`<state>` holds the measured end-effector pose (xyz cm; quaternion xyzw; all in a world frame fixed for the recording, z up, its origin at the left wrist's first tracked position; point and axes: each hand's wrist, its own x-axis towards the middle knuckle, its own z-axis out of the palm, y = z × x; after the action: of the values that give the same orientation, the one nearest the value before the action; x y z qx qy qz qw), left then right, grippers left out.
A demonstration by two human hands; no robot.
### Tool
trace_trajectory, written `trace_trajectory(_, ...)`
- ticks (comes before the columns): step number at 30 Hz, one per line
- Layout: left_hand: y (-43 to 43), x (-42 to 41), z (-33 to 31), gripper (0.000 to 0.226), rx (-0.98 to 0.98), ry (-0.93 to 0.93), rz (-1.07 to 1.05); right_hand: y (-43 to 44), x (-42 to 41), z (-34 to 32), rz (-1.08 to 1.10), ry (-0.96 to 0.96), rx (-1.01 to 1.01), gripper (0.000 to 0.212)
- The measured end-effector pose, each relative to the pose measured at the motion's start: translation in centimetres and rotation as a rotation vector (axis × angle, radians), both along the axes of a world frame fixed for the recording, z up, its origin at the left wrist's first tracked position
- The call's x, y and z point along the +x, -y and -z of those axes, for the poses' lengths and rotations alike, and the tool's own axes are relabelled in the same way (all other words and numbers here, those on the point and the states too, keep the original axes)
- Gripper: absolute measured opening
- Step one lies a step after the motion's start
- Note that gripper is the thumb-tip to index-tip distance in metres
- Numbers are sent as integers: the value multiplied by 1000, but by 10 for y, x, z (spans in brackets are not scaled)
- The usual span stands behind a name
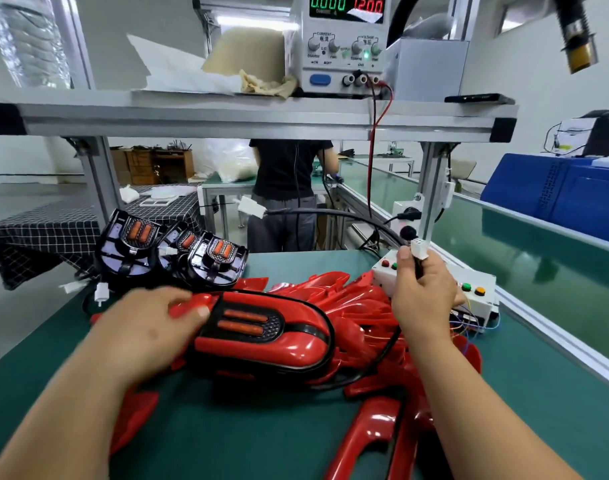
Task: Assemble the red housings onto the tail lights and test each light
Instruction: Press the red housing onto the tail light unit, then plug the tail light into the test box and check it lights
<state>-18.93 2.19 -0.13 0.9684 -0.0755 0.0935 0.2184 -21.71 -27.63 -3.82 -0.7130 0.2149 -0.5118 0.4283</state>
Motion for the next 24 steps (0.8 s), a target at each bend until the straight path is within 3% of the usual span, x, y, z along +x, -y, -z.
trace_trajectory(2, 18, 5, -11, 29, -282, 115, 102, 1, 1, 0, -17, 0, -5, 31)
trace_trajectory(5, 69, 7, -16, 33, -846, -338, 305, 2, -1, -2, -102, 0, -10, 33)
trace_trajectory(7, 97, 10, -16, 52, -1169, -525, 370, 3, -1, -1, -188, -47, -35, 33)
trace_trajectory(9, 118, 14, -18, 57, -1417, -474, 392, 2, -3, -2, -272, -111, -91, 33)
trace_trajectory(12, 132, 21, -27, 28, -1784, -303, 362, -1, -7, -2, -363, -194, -209, 37)
trace_trajectory(14, 129, 23, -31, 29, -1942, -153, 367, -2, -9, -2, -410, -280, -249, 31)
trace_trajectory(17, 110, 31, -26, 68, -1820, 25, 415, 0, -9, -1, -444, -382, -226, 18)
trace_trajectory(20, 101, 37, -13, 72, -1595, 96, 411, 9, -7, -1, -511, -401, -110, 25)
trace_trajectory(21, 103, 39, -9, 70, -1515, 116, 398, 12, -6, -1, -512, -387, -106, 28)
trace_trajectory(24, 116, 41, 0, 35, -1248, 160, 433, 19, -5, -3, -485, -352, -144, 34)
